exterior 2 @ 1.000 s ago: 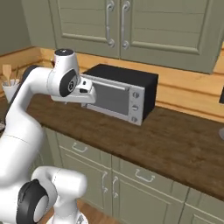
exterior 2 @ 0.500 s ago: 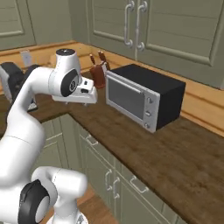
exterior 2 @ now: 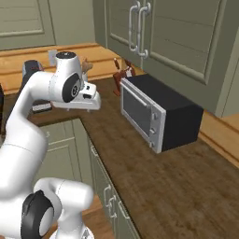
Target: Take a straw from the drawer in front and place it inside the glass cup on the dining counter.
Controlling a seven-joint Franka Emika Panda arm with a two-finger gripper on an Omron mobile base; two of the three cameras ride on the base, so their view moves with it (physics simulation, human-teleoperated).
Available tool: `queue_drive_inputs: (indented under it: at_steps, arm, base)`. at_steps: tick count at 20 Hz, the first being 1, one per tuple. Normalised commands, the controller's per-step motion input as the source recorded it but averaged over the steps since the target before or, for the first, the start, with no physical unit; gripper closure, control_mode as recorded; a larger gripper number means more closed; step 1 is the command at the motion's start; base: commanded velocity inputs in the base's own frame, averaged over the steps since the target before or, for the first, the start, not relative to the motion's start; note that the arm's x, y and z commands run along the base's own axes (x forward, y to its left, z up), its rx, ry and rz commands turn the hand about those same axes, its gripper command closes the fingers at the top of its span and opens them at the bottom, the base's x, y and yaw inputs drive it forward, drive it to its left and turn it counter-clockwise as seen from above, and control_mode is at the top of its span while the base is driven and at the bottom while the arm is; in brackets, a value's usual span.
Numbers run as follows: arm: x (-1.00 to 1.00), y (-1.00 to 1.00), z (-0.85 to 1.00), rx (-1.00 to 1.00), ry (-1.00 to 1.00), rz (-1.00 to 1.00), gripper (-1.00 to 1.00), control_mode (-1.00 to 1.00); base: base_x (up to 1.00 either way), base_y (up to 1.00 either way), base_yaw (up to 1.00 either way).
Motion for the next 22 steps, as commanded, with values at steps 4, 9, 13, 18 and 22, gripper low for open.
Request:
queue_drive_inputs:
  at_steps: [4,9,13,18,22]
  arm:
    - [0.0,0.0,0.0,0.0,0.0,0.0,-1.0,1.0]
    - [0.0,-0.11,0.0,0.0,0.0,0.05,-1.0,-1.0]
    - [-0.05,0.03,0.0,-0.02,0.0,0.22,-1.0,-1.0]
    - [0.0,0.95,-0.08,-0.28,-0.03,0.1,-1.0,-1.0]
    - [0.04,0.87,-0.33,-0.38,-0.07,0.04,-1.0,-1.0]
  base:
    - [0.0,-0.66,0.27]
    - [0.0,-0.54,0.22]
    - [0.0,0.0,0.0]
    - [0.0,0.0,0.0]
    - [0.0,0.0,0.0]
